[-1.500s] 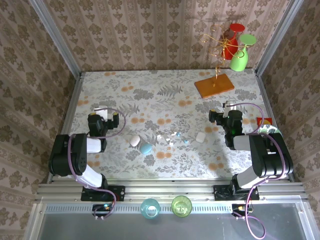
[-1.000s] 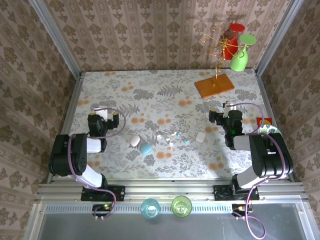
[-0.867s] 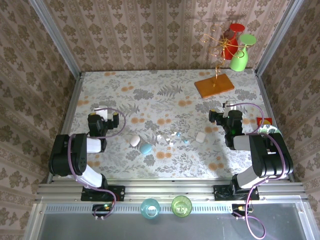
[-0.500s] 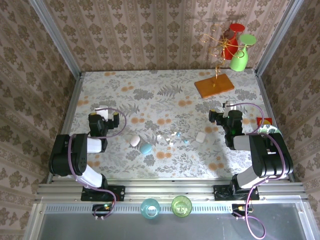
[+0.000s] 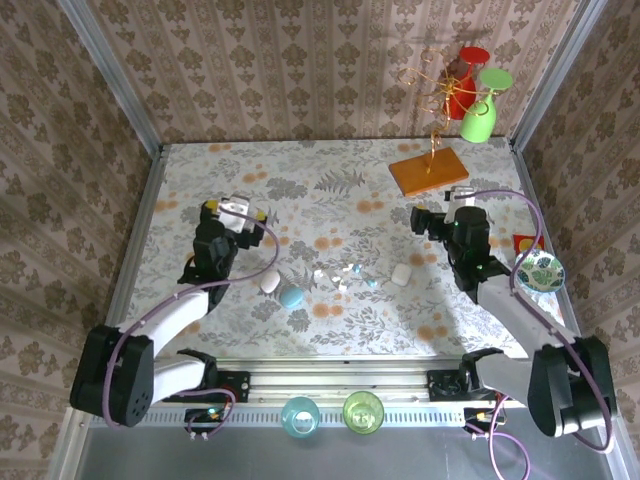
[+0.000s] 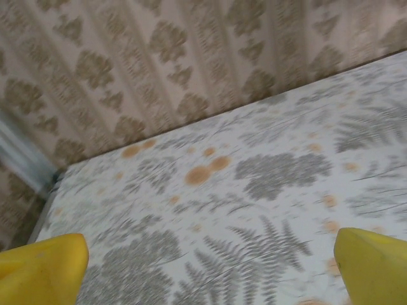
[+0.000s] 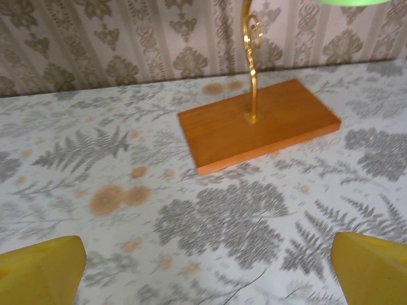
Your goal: Insert wireless bluetooth earbuds into charging case
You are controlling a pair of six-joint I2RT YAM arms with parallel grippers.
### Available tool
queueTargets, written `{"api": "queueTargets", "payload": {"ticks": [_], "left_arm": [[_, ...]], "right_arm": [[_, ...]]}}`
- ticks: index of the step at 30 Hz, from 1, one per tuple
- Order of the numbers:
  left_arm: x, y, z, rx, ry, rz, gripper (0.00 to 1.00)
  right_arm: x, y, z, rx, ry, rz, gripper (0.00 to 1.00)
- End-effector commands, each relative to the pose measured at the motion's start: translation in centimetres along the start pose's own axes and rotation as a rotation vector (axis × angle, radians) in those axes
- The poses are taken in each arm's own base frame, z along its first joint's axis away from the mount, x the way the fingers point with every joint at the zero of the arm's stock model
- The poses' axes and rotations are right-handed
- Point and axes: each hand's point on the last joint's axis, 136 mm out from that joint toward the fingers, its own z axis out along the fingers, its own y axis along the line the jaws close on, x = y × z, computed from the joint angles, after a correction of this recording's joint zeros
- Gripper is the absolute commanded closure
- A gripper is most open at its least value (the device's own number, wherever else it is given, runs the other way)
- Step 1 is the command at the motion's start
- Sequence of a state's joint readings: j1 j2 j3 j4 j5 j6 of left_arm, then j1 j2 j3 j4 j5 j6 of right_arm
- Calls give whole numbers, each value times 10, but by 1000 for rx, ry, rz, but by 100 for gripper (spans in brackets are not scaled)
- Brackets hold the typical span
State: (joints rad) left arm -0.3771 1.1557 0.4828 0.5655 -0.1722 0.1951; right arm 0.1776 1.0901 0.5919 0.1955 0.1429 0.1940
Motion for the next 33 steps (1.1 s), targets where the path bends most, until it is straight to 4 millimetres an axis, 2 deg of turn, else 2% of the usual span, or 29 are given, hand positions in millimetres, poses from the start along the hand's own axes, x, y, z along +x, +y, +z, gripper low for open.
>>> {"api": "queueTargets", "payload": {"ticks": [1,2,7,10,13,18,22,33], "left_arm": [[-12,-38,-8,156,6,-2,0],[-19,-59,-12,222,-4,5,0],[-25,-123,-32,434,-11,31,0],[-22,-151,-47,535,-18,40,0],[-18,-170,-57,604,-14,44,0],[-16,-181,-59,628,-3,88,0],[-15,-183,-57,625,3,98,0],[-9,-188,-59,628,24,102,0]], "right_arm": [[43,7,-25,43,213,78,0],[50,13,-32,51,239,75,0],[89,31,-52,121,332,87,0],[107,42,-52,150,364,74,1],[132,45,-46,184,446,95,2],[162,53,-29,209,563,77,6],[177,60,-19,201,610,87,17],[197,61,-10,211,663,60,43]]}}
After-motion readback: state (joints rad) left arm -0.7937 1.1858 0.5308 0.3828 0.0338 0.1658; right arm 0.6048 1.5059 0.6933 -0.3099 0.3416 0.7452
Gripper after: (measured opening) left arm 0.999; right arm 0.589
